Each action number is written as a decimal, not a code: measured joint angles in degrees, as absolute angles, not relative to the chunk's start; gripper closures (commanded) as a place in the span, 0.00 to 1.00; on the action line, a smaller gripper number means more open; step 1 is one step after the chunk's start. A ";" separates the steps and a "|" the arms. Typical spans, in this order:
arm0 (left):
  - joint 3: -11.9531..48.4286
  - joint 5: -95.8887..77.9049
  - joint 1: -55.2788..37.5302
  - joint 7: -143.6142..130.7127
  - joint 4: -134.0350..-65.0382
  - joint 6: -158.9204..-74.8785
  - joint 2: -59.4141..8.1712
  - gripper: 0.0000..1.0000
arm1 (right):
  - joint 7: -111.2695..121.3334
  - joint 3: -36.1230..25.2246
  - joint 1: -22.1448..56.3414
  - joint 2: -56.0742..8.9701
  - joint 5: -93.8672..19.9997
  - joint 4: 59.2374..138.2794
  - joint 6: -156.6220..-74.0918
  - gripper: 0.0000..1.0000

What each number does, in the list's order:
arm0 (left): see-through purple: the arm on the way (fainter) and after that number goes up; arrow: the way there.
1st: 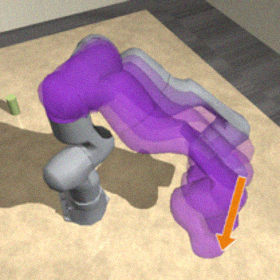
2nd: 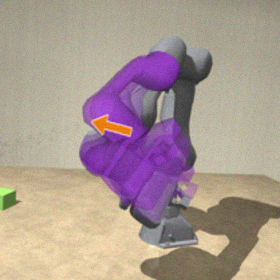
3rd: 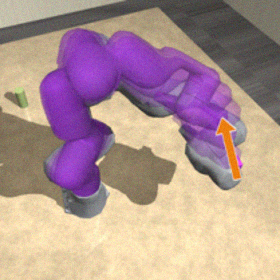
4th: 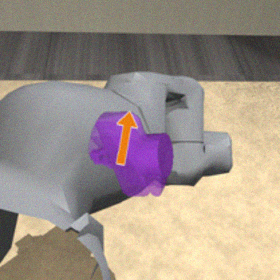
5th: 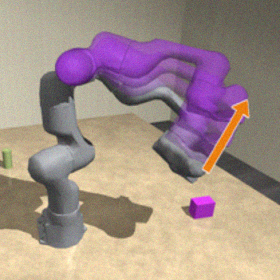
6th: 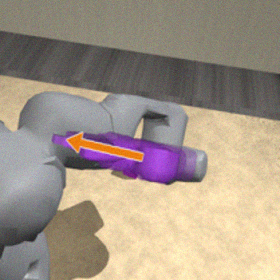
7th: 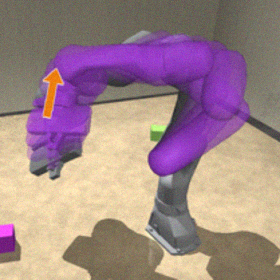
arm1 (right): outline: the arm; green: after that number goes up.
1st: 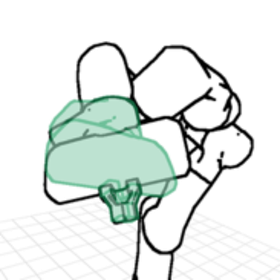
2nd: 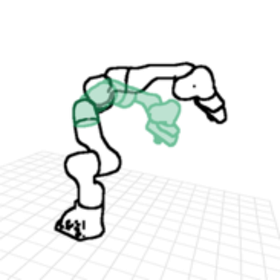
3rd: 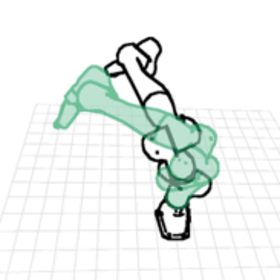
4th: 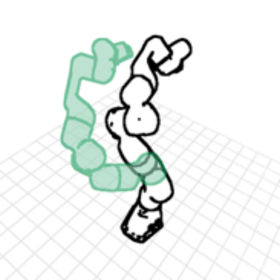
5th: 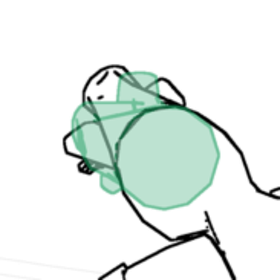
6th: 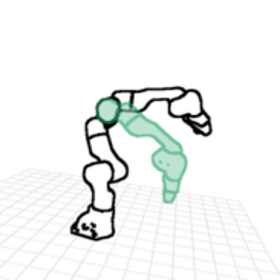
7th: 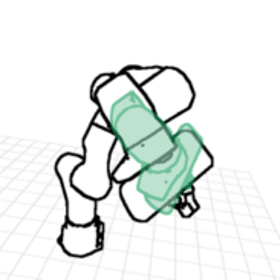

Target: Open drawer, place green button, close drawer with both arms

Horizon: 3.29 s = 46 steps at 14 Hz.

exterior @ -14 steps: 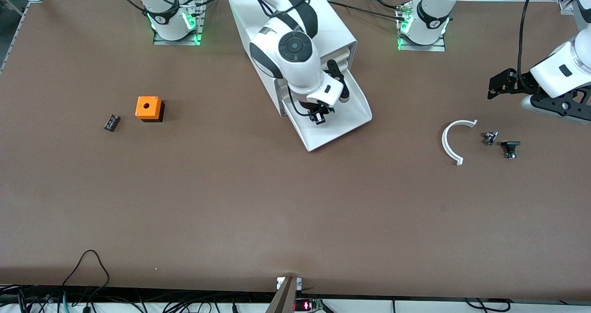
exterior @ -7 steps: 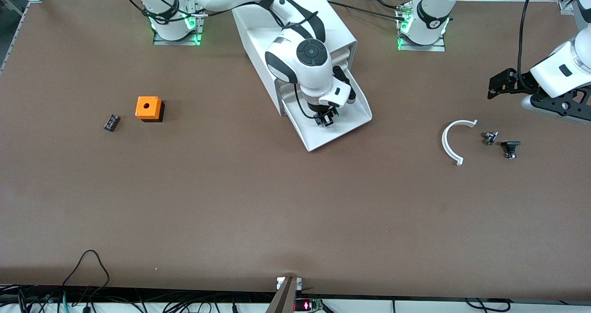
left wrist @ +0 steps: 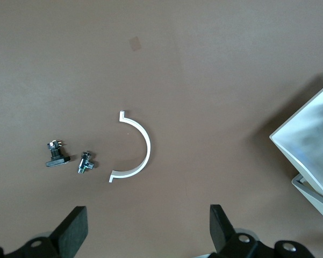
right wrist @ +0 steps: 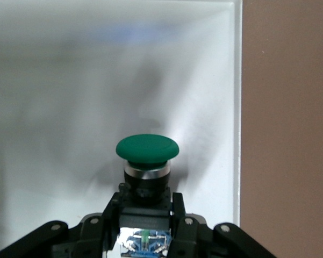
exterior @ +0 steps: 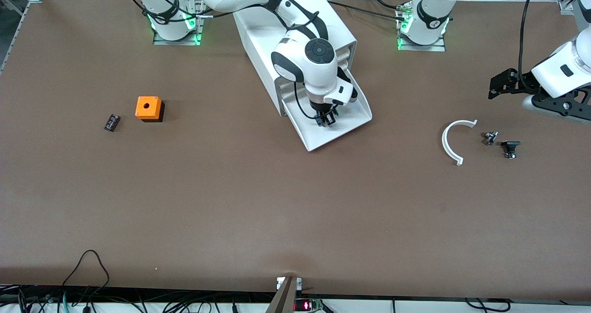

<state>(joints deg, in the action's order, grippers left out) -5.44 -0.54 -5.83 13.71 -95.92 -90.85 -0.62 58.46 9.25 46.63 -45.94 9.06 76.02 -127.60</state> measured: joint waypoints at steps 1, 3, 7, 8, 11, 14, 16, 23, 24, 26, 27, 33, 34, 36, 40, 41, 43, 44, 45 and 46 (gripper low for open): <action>-5.44 -0.54 -5.83 13.71 -95.82 -90.85 -0.62 0.00 | 57.75 9.19 46.66 -45.94 9.06 76.05 -127.60 0.00; -5.35 -0.54 -5.86 13.71 -95.67 -90.82 -0.81 0.00 | 55.50 9.15 46.67 -45.84 9.47 75.95 -127.64 0.00; -4.86 -0.54 -6.36 13.71 -93.77 -90.24 -2.19 0.00 | 54.09 8.49 46.61 -43.64 9.84 74.98 -126.77 0.00; -4.57 -0.54 -6.62 13.71 -92.94 -90.00 -2.66 0.00 | 53.89 7.83 46.55 -42.05 9.84 74.74 -124.80 0.00; -3.37 -0.54 -8.15 13.58 -90.17 -89.64 -4.66 0.00 | 53.55 6.00 44.80 -36.05 9.16 73.52 -118.58 0.00; -2.84 -0.54 -11.72 4.29 -88.95 -89.83 -9.05 0.00 | 53.54 5.78 39.45 -29.57 7.38 73.34 -116.95 0.00; -2.75 -0.54 -15.44 -1.81 -88.95 -94.55 -12.67 0.00 | 53.30 5.72 37.25 -27.87 5.59 73.35 -116.80 0.00; -0.02 -1.24 -18.78 -16.66 -91.82 -117.38 -27.05 0.00 | 32.11 -0.26 33.93 -25.38 1.59 73.71 -116.18 0.00; 0.75 -3.23 -18.94 -19.16 -93.67 -121.02 -28.10 0.00 | 29.45 -1.59 33.90 -25.38 1.61 74.07 -115.33 0.00; 1.57 -8.08 -19.44 -20.98 -99.60 -130.04 -29.33 0.00 | 24.22 -4.56 33.83 -25.38 1.65 74.89 -113.26 0.00; 2.16 -9.34 -19.75 -21.22 -102.24 -133.01 -29.57 0.00 | 19.98 -5.92 33.80 -25.37 1.65 75.34 -112.26 0.00; 6.19 -16.47 -24.82 -24.59 -112.61 -140.80 -29.64 0.00 | -10.64 -7.87 33.85 -24.75 6.74 75.95 -97.26 0.00; 7.26 -16.76 -24.82 -24.70 -113.79 -141.21 -29.55 0.00 | -13.13 -8.50 33.88 -24.43 7.11 75.95 -96.25 0.00; 9.74 -16.91 -24.75 -26.01 -115.69 -141.16 -29.02 0.00 | -15.19 -11.86 33.15 -23.75 7.14 75.90 -96.56 0.00; 17.02 -17.03 -24.78 -31.96 -118.32 -138.85 -27.08 0.00 | -14.85 -13.85 23.11 -21.77 2.29 75.89 -98.88 0.00; 18.51 -17.03 -24.81 -33.15 -118.95 -138.74 -26.81 0.00 | -14.42 -13.85 20.69 -21.26 1.22 75.94 -98.68 0.00; 20.40 -17.03 -24.82 -34.18 -119.78 -138.72 -26.60 0.00 | -14.16 -13.77 18.31 -20.27 0.59 76.13 -97.41 0.00; 20.56 -17.03 -24.76 -34.52 -119.81 -138.81 -26.56 0.00 | -14.20 -13.73 17.97 -19.70 0.59 76.46 -96.69 0.00; 20.51 -17.03 -24.42 -34.52 -119.75 -138.86 -26.42 0.00 | -14.34 -13.69 17.67 -19.18 0.59 76.98 -96.22 0.00; 20.26 -17.03 -23.69 -34.51 -119.60 -139.09 -26.07 0.00 | -14.53 -13.54 17.07 -18.62 0.59 77.86 -96.07 0.00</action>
<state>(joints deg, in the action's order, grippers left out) 20.26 -17.03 -23.69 -34.51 -119.60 -139.09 -26.07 -14.53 -13.54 17.07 -18.62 0.59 77.86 -96.07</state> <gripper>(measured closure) 0.000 0.000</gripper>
